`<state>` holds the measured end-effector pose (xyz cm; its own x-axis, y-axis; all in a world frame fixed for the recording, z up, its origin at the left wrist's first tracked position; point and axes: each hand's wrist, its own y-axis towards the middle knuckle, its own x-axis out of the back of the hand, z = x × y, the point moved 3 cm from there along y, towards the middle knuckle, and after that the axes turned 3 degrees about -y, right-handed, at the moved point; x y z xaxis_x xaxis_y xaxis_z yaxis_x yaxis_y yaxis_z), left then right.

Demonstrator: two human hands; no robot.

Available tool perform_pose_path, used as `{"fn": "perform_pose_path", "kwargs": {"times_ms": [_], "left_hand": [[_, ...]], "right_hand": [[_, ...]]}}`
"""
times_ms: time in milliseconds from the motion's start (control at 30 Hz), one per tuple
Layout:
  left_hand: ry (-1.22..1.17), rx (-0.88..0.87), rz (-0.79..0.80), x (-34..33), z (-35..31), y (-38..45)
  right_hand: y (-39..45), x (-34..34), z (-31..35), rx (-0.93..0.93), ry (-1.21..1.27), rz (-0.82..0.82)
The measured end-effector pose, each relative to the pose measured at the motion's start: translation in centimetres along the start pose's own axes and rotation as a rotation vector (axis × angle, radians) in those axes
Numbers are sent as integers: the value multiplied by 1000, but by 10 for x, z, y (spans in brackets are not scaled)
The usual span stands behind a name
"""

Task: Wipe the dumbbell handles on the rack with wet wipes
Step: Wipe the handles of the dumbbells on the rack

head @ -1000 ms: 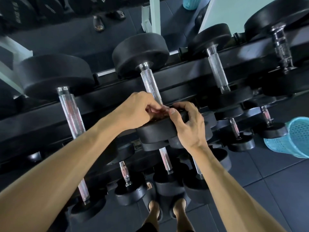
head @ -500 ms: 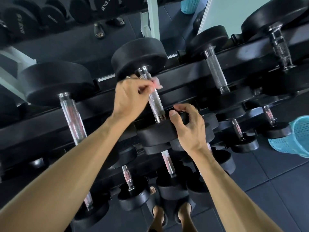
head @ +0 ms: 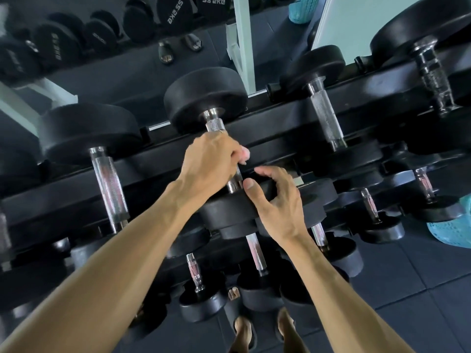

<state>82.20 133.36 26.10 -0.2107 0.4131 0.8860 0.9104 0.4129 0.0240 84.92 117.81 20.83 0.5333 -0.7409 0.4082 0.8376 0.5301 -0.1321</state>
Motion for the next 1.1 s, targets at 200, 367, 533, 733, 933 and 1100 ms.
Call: {"fn": "perform_pose_path", "kwargs": {"times_ms": [200,367,533,733,933,1100], "left_hand": [[75,111,-184,11,1,17],[-11,123,284,-1,-13,-10],[-1,88,11,14,-6,12],[34,91,279,-2,-9,-12],[-120,237,358,14,-5,-18],[-453,412,91,42,-3,-54]], "right_hand": [[-5,11,-14,-114,93,224],[-3,15,-11,-133,72,301],[-3,22,-7,-133,80,344],[-2,24,-6,-127,66,336],[0,30,-2,-90,3,363],[-2,24,25,169,-54,220]]}}
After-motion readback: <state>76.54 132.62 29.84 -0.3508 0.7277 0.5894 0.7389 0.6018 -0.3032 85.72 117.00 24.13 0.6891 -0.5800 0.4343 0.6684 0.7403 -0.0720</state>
